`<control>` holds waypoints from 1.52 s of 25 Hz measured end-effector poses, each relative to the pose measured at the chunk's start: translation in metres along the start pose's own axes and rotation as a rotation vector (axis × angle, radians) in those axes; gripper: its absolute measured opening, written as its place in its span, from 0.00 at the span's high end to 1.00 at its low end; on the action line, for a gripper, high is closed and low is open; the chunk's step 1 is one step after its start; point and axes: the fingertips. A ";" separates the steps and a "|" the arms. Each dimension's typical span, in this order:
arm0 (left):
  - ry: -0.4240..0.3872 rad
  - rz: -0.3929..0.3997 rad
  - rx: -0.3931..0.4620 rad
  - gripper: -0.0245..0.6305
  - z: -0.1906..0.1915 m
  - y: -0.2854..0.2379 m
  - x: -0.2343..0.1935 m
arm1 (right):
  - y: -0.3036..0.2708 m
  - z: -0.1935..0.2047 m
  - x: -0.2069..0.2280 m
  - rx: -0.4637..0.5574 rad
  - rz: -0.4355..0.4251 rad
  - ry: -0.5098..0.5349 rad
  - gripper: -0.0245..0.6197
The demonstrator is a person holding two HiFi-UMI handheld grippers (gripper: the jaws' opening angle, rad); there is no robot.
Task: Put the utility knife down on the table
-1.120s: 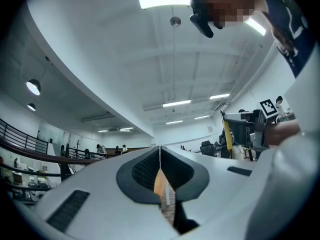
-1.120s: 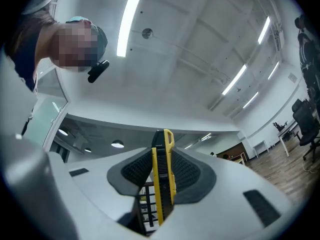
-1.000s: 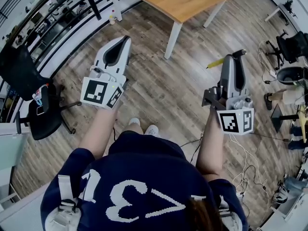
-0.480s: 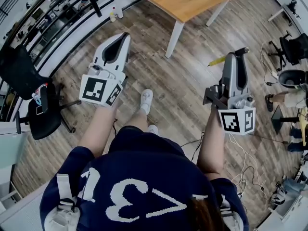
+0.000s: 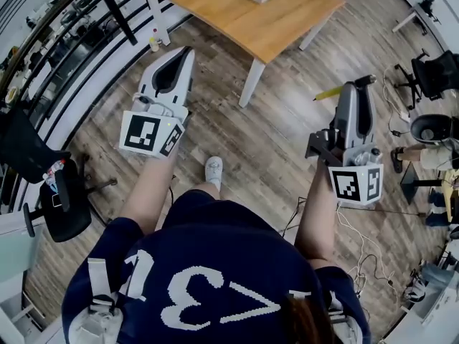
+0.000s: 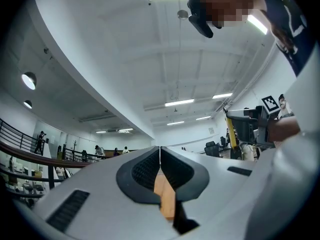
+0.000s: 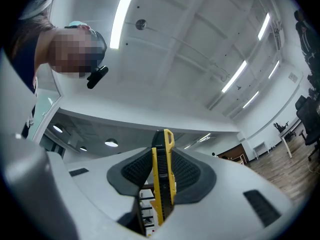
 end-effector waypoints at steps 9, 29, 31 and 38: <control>-0.004 0.041 0.025 0.93 0.028 -0.087 -0.058 | -0.091 0.022 0.031 0.020 0.001 0.011 0.76; -0.052 -0.119 -0.040 0.93 0.110 -0.259 -0.124 | -0.281 0.071 0.194 0.002 -0.140 -0.093 0.76; -0.066 -0.154 -0.041 0.93 0.115 -0.284 -0.132 | -0.304 0.075 0.217 -0.003 -0.156 -0.110 0.76; -0.078 -0.207 -0.057 0.93 0.138 -0.350 -0.144 | -0.363 0.093 0.280 -0.055 -0.206 -0.134 0.76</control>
Point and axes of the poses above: the fingertips, and each gripper's own axes: y backward along the fingers, x to its right, z out of its underside, and after that the axes turned 10 degrees about -y, right-handed
